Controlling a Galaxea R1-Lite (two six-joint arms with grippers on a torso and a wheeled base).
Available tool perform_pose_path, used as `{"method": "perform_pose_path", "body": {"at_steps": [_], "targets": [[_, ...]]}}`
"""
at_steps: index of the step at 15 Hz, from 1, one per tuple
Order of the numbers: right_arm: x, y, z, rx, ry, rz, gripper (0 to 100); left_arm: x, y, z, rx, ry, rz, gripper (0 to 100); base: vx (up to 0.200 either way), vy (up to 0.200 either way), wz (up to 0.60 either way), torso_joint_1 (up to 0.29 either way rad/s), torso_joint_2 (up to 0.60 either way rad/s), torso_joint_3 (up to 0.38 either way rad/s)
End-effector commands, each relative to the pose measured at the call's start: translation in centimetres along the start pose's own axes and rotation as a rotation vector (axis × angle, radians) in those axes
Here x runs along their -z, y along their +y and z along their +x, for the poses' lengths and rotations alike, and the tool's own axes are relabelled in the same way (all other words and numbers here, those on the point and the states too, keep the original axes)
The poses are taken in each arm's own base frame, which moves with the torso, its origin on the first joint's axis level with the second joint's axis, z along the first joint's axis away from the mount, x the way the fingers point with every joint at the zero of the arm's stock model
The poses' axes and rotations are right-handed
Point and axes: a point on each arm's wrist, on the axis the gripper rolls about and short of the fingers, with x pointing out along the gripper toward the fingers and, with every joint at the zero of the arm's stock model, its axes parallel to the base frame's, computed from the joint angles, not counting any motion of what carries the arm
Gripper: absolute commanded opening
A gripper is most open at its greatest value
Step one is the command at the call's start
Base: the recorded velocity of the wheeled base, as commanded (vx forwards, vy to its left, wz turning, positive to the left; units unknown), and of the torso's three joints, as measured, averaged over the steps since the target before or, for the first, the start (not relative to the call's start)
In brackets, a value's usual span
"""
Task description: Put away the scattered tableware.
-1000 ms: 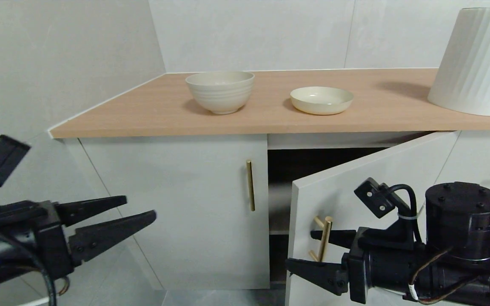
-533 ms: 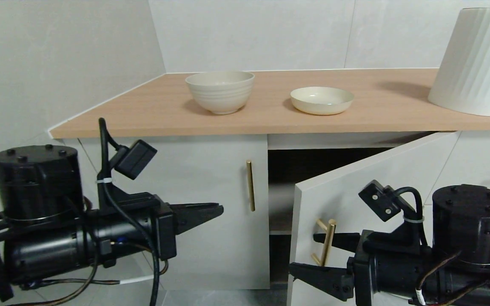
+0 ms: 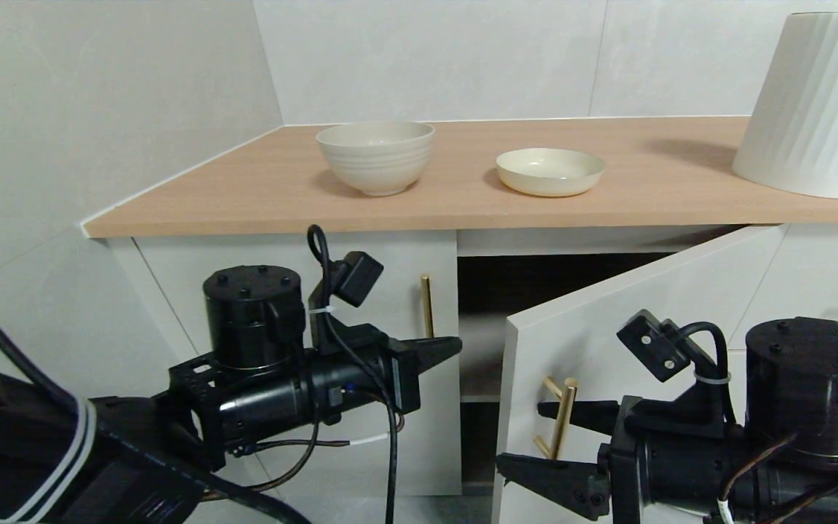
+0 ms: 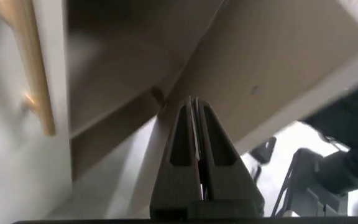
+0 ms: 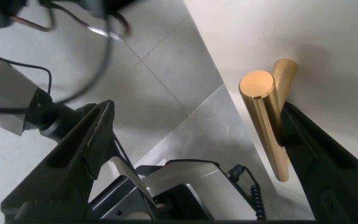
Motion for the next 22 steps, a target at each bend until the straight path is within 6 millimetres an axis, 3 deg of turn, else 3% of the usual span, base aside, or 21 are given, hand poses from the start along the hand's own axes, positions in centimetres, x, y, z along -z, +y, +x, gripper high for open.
{"method": "perform_pose_path", "body": {"at_steps": [1,3,7,14,19,22], "targets": [[0.0,0.0,0.0,0.002,-0.002,-0.001,100,0.7,0.5,1.7,-0.006,0.051,-0.018,0,0.000,0.000,0.00,0.000,0.00,0.000],[0.1,0.0,-0.1,0.001,0.002,-0.001,100,0.4,0.5,2.4,-0.002,0.058,-0.019,0,0.000,0.000,0.00,0.000,0.00,0.000],[0.3,-0.1,0.0,0.004,0.010,0.000,100,1.8,0.3,5.4,0.025,0.095,-0.011,0,0.000,0.000,0.00,0.000,0.00,0.000],[-0.5,-0.8,-0.9,0.042,-0.034,0.001,100,2.2,-1.5,6.4,0.052,0.098,0.008,0,0.000,0.000,0.00,0.000,0.00,0.000],[-2.1,-2.6,-3.0,0.133,-0.124,0.011,100,2.3,-1.8,6.4,0.057,0.101,0.010,0,0.000,0.000,0.00,0.000,0.00,0.000],[-1.7,-1.2,-7.2,0.173,-0.108,0.030,100,2.5,-2.0,6.5,0.058,0.105,0.011,0,0.000,0.000,0.00,0.000,0.00,0.000]]}}
